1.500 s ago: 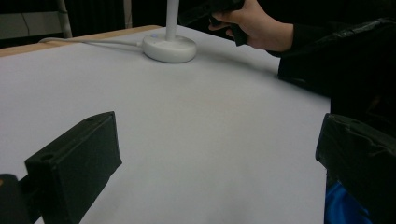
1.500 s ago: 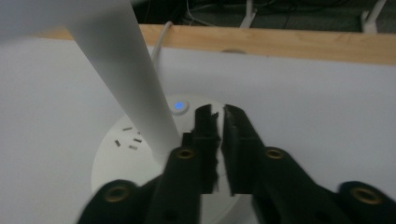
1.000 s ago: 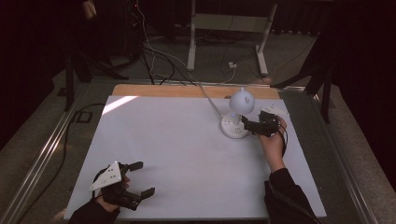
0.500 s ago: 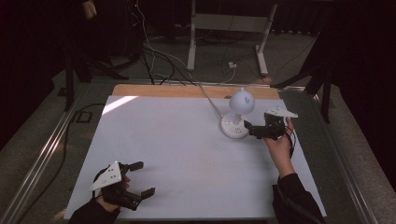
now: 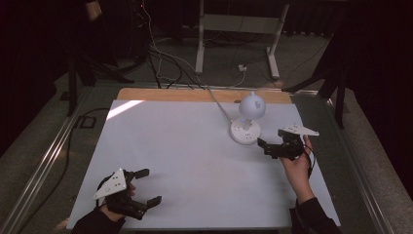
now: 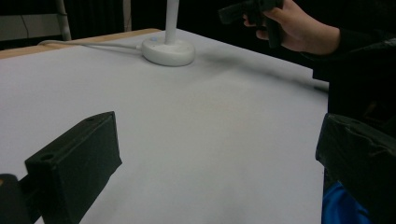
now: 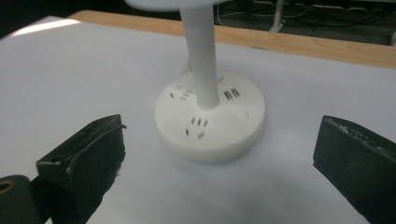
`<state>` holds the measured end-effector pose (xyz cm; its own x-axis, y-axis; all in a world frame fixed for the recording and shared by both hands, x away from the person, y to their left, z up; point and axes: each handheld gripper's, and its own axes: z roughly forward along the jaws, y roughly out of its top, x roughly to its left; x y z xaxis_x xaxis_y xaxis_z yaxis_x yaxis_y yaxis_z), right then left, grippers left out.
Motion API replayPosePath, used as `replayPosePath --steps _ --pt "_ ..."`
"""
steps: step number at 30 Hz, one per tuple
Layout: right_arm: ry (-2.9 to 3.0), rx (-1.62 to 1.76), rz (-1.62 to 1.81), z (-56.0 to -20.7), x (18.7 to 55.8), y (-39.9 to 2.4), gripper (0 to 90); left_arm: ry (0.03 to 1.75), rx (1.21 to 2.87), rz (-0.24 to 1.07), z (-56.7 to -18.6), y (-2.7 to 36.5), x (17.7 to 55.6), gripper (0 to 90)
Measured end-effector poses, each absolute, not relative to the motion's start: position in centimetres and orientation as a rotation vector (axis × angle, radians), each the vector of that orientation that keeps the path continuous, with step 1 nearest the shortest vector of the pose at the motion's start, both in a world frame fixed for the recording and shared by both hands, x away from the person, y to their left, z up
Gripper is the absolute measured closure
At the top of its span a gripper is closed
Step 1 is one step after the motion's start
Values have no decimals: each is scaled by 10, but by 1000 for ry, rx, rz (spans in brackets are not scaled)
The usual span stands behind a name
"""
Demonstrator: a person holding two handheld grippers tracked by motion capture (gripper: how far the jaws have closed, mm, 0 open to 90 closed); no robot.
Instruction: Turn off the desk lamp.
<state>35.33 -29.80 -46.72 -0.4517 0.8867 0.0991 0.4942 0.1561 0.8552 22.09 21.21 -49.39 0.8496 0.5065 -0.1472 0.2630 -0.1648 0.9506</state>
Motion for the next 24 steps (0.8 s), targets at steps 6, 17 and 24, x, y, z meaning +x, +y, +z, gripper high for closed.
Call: replayPosePath --steps 6,17,24 --pt "2006 1321 1223 -474 330 -305 19 591 1759 240 -494 212 221 5" --pt "2033 1325 1214 -489 287 -315 19 592 1765 243 -494 212 221 5" --pt "2094 1285 1171 -498 268 -312 19 592 1765 250 -493 212 220 6"
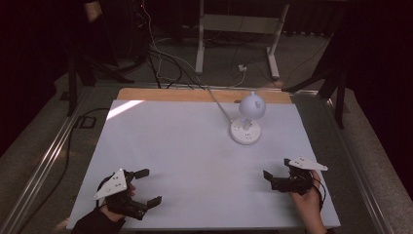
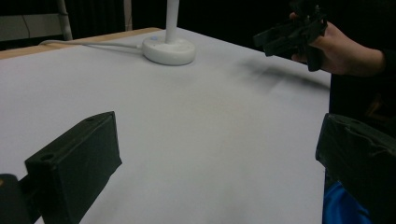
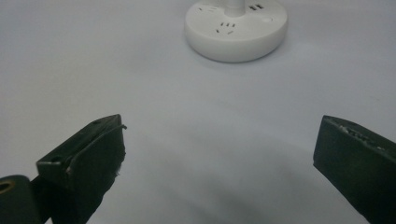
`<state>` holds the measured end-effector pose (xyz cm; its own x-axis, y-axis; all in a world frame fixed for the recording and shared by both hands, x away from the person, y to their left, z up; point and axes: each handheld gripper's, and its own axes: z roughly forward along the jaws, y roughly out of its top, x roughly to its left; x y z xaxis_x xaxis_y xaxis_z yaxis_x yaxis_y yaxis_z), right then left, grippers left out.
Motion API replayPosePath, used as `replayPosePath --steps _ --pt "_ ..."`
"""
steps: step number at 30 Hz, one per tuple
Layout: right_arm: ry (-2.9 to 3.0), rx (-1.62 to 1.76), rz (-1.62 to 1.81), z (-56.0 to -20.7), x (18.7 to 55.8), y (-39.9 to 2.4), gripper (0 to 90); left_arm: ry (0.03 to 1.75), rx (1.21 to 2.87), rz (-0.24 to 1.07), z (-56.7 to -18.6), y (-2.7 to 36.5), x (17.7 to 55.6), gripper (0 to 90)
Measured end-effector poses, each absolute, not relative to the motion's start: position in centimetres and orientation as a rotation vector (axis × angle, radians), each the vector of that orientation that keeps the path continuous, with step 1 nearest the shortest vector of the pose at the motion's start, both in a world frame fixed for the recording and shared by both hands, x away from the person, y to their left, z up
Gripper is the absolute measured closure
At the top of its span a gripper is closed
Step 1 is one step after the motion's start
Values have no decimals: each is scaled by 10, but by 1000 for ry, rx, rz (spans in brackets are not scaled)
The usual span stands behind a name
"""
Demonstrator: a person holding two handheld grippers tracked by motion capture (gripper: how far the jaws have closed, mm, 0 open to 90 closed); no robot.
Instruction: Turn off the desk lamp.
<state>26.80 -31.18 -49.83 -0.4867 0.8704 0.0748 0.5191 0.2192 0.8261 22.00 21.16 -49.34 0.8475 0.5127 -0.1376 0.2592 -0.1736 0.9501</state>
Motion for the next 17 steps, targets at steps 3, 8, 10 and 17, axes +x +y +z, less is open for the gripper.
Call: replayPosePath --steps 3,8,10,17 --pt "2101 1283 1199 -502 262 -312 19 593 1768 249 -494 211 220 5" --pt "2153 1234 1203 -509 256 -304 19 592 1772 248 -494 211 220 5" --pt "2169 1207 1185 -510 257 -300 19 589 1773 250 -494 211 220 5" --pt "2191 1196 1178 -512 258 -297 19 591 1771 248 -494 211 221 5"
